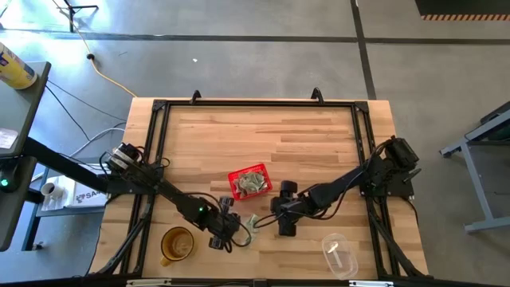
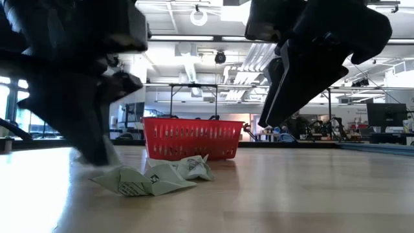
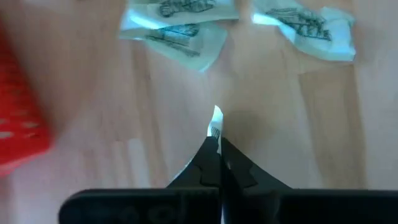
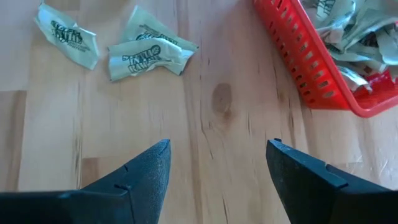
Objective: Pick and place Stevia / Truvia into bins
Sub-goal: Put the stevia packet into the orange basket
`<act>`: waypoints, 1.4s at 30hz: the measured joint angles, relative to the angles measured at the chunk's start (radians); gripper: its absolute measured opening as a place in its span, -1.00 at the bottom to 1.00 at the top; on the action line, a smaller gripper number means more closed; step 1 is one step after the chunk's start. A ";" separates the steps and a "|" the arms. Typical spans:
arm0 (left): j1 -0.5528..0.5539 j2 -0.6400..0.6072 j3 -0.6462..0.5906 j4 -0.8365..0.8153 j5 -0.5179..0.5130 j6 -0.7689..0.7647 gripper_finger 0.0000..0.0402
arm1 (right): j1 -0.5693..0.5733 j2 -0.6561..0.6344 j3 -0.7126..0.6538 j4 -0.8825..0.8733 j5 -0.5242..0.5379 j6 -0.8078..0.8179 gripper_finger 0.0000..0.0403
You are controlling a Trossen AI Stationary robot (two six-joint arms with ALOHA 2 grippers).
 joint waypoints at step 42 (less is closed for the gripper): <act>0.118 -0.313 0.100 -0.326 -0.195 -0.367 -0.12 | -0.029 0.105 0.000 0.285 -0.231 -0.278 0.26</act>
